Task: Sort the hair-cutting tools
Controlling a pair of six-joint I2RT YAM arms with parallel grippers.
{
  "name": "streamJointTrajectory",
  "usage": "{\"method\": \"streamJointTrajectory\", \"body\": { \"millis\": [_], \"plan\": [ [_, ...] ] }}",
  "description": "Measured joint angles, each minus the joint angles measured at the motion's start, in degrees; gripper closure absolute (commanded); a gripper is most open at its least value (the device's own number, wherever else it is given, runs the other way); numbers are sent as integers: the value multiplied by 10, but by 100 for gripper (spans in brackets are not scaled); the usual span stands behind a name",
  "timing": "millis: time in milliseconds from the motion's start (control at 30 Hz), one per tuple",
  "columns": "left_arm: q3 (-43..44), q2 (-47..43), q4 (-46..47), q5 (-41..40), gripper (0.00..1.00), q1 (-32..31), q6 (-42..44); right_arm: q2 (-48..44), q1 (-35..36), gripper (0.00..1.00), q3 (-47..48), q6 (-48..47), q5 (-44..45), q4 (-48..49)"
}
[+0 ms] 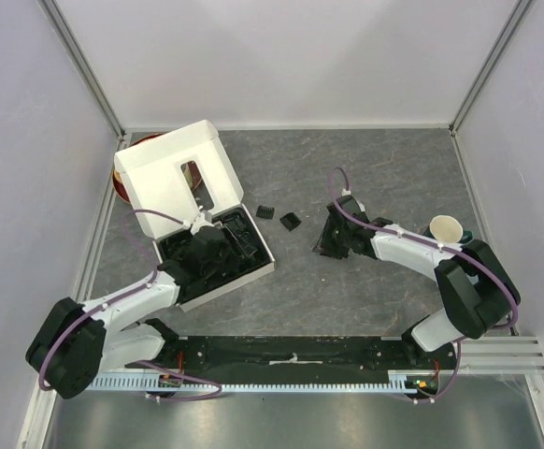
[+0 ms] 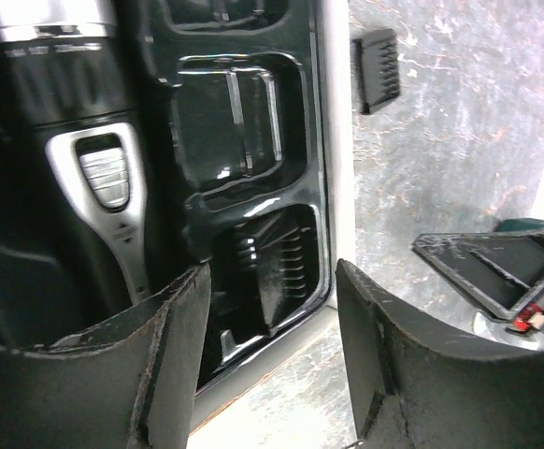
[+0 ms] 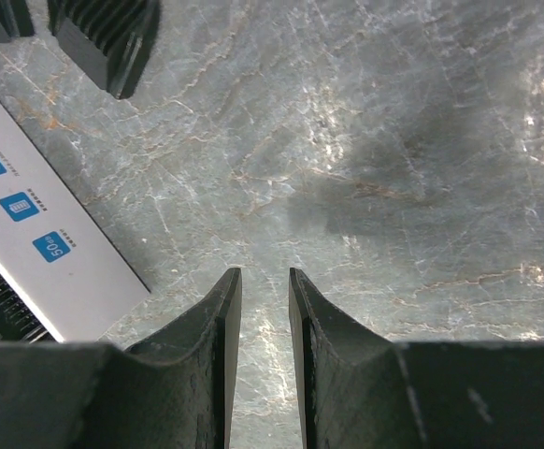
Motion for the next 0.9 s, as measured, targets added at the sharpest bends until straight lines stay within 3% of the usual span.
{"method": "streamJointTrajectory", "body": {
  "millis": [267,433,567,900],
  "plan": [
    [7,-61,-106,-50,47,0,1,0,60,71,57,-73,-16,15],
    [20,-95,-167,-91,47,1,19,14,133,84,117,-127,-37,53],
    [31,-132,-209,-119,47,1,32,73,164,93,170,-156,-61,86],
    [52,-167,-293,-159,46,4,42,183,179,100,213,-174,-68,79]
  ]
}}
